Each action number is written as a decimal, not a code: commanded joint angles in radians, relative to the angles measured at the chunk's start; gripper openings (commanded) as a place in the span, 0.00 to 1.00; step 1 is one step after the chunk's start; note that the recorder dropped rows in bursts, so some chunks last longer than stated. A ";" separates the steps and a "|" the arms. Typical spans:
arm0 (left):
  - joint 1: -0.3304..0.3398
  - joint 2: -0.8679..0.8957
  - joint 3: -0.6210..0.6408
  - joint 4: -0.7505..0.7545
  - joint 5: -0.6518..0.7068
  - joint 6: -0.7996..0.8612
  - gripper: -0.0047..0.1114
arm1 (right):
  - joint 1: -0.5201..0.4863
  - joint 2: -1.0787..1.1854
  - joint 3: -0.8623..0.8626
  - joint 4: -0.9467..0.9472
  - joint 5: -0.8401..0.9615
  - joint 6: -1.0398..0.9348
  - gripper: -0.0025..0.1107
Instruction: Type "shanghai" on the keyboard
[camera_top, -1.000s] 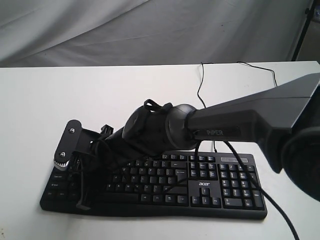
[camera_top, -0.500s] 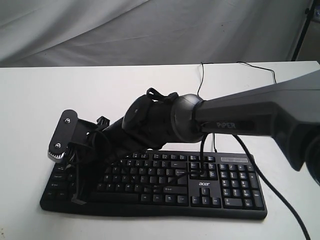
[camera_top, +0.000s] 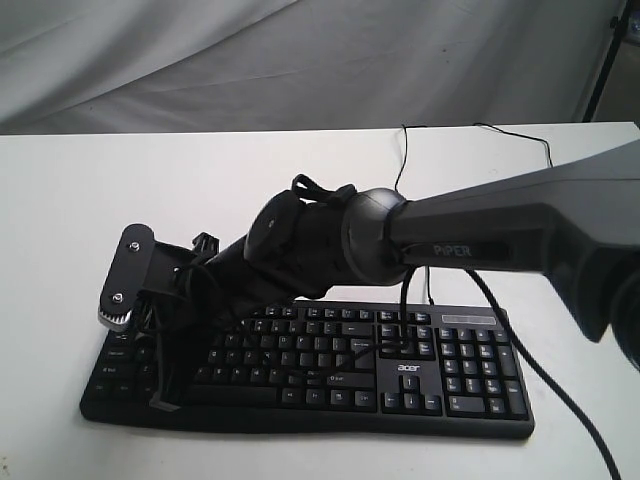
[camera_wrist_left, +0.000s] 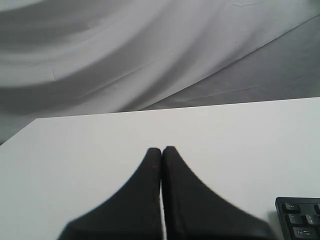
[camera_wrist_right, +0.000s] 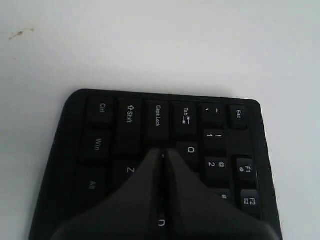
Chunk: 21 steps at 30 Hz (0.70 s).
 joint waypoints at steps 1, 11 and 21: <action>-0.004 0.003 0.005 -0.001 -0.004 -0.003 0.05 | -0.007 -0.005 -0.006 -0.004 0.002 0.004 0.02; -0.004 0.003 0.005 -0.001 -0.004 -0.003 0.05 | -0.023 -0.007 -0.006 -0.060 0.022 0.062 0.02; -0.004 0.003 0.005 -0.001 -0.004 -0.003 0.05 | -0.127 -0.039 -0.006 -0.195 0.275 0.137 0.02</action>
